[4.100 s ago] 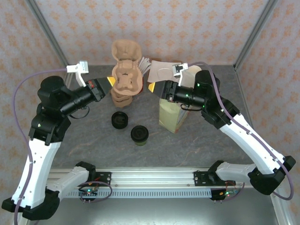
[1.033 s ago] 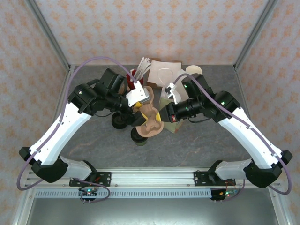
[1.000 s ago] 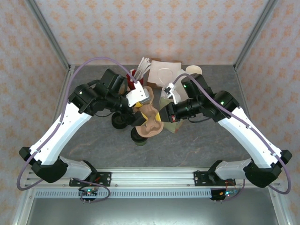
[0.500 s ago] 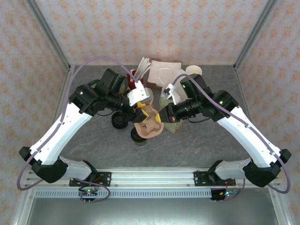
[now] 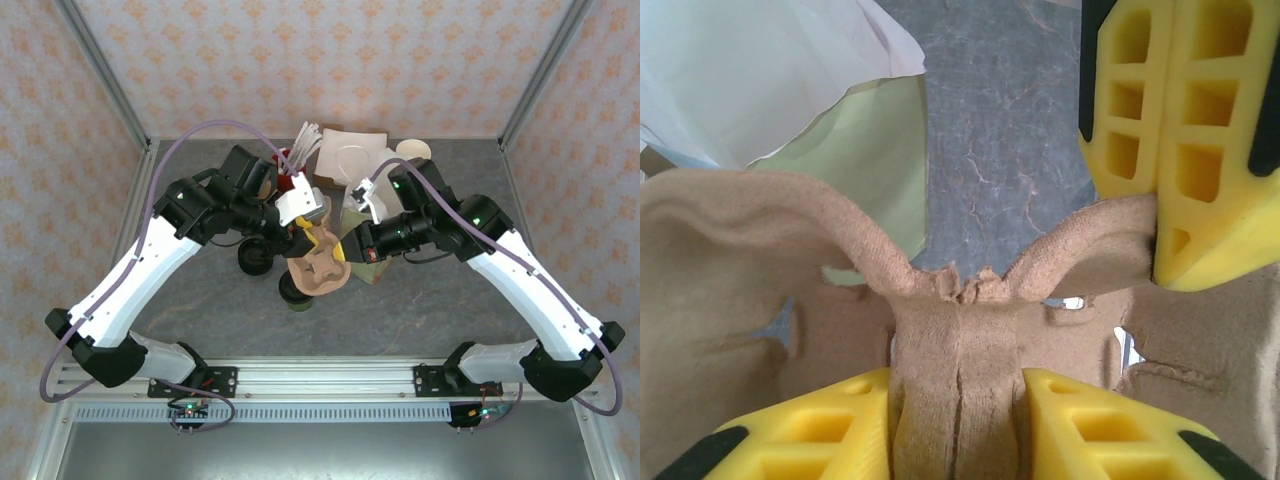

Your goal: Pack the takeout coffee

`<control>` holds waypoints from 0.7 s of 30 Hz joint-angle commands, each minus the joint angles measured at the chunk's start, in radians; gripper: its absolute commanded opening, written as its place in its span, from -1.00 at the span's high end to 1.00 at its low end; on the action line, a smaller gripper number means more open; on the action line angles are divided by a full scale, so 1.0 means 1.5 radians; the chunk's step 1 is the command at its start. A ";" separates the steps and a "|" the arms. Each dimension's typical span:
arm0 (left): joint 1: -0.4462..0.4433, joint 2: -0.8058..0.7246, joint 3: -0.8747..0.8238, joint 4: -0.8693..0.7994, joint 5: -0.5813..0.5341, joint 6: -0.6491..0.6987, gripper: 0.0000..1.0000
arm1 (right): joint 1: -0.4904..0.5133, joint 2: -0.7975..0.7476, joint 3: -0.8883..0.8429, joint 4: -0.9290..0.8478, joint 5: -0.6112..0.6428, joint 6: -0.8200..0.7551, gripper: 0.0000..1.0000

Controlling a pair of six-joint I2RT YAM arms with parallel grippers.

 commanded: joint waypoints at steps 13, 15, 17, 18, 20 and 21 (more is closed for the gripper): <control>-0.002 -0.020 -0.011 0.037 0.001 -0.027 0.51 | 0.004 -0.042 -0.003 -0.003 0.057 0.017 0.54; -0.002 -0.021 -0.010 0.047 -0.002 -0.037 0.51 | 0.001 -0.061 0.014 -0.035 0.103 0.006 0.37; -0.002 -0.020 -0.008 0.055 -0.005 -0.045 0.51 | -0.007 -0.075 0.040 -0.073 0.170 -0.004 0.26; -0.002 -0.019 -0.003 0.053 -0.007 -0.047 0.51 | -0.015 -0.086 0.052 -0.085 0.199 -0.006 0.20; -0.002 -0.015 0.008 0.051 -0.014 -0.049 0.51 | -0.029 -0.110 0.062 -0.090 0.267 0.002 0.09; -0.002 -0.013 0.013 0.052 -0.020 -0.050 0.50 | -0.032 -0.122 0.062 -0.088 0.315 0.013 0.03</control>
